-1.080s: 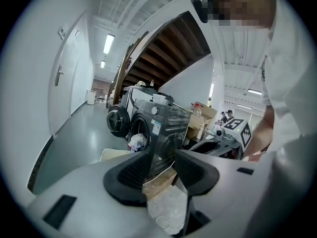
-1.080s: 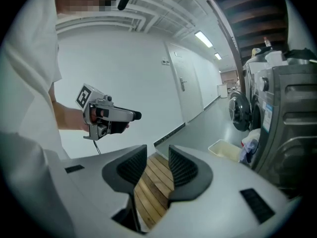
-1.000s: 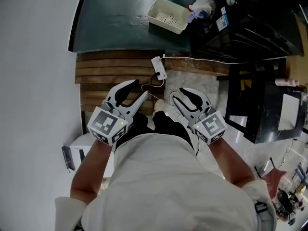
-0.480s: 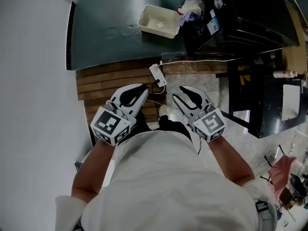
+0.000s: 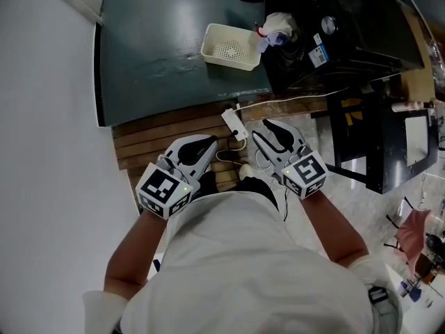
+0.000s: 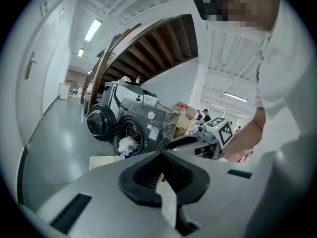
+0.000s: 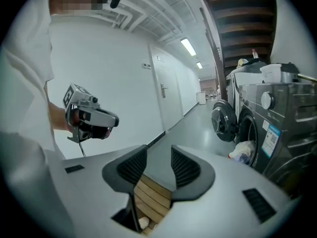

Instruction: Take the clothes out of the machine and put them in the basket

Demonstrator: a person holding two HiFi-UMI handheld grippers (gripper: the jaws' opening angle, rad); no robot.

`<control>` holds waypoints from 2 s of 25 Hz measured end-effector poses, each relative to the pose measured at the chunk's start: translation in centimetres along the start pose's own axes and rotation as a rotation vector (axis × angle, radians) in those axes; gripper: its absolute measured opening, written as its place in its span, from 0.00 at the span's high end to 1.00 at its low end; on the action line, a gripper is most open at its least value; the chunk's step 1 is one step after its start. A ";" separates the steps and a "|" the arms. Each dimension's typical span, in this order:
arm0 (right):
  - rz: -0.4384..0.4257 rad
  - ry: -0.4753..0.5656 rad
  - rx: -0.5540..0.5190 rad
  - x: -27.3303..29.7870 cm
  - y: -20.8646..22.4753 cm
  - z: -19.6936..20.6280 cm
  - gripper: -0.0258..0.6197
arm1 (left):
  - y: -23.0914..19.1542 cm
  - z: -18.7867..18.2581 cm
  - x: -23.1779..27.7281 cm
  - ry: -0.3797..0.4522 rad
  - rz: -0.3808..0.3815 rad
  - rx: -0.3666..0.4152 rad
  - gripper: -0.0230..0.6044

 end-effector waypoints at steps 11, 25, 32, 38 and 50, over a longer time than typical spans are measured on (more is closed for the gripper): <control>0.172 0.060 -0.010 7.0 -0.4 -4.1 0.74 | -6.8 1.5 -5.8 0.026 0.069 0.006 0.97; 0.402 0.040 0.059 15.7 16.1 -4.3 0.63 | -14.0 0.7 -0.4 0.002 0.124 -0.024 0.97; 0.570 -0.006 0.172 22.3 29.1 -1.7 0.55 | -19.9 1.7 6.6 -0.024 0.205 -0.046 0.97; 0.674 -0.031 0.211 26.7 38.7 0.1 0.46 | -24.2 2.4 12.6 -0.038 0.251 -0.055 0.97; 0.867 -0.095 0.319 31.5 53.9 4.4 0.28 | -30.1 4.8 20.6 -0.057 0.306 -0.077 0.97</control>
Point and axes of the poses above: the fingertips, and each gripper's own axes: x forward along the fingers, y to its right, z out of its underside, the point moved 7 cm from there along -x, backward along the fingers, and after that the axes turned 10 degrees about x, right-handed, at the moved point
